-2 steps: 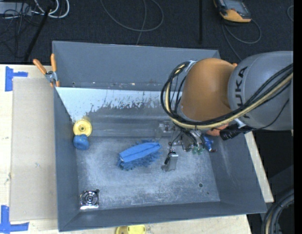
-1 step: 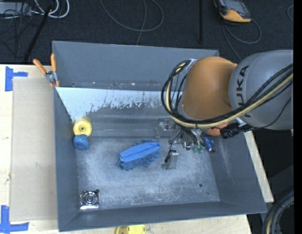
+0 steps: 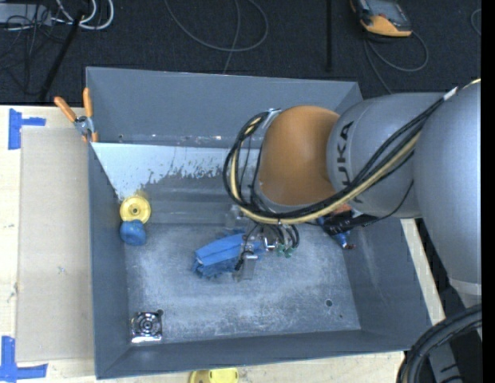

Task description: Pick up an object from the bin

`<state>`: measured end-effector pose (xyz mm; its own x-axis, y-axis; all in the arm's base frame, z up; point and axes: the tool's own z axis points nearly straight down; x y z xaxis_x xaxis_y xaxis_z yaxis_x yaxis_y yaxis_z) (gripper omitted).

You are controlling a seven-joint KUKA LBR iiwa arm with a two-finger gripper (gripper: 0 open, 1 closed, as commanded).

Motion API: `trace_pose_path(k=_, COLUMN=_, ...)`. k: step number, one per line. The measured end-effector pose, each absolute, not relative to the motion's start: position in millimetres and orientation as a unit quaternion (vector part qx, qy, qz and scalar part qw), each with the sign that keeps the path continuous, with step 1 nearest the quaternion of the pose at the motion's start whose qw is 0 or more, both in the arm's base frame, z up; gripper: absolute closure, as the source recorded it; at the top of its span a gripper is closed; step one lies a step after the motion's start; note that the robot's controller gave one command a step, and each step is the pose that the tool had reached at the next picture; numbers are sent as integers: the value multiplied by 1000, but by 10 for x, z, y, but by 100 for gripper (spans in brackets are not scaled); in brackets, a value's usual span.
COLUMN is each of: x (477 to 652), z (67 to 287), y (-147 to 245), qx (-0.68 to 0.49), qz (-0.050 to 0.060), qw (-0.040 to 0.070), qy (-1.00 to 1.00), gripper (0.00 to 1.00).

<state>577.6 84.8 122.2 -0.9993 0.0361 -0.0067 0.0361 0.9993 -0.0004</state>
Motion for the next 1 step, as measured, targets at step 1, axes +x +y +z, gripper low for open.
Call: trace_pose_path(k=1, x=5784, z=900, y=847, qx=-7, qz=0, qw=-1, qy=1000, gripper=100)
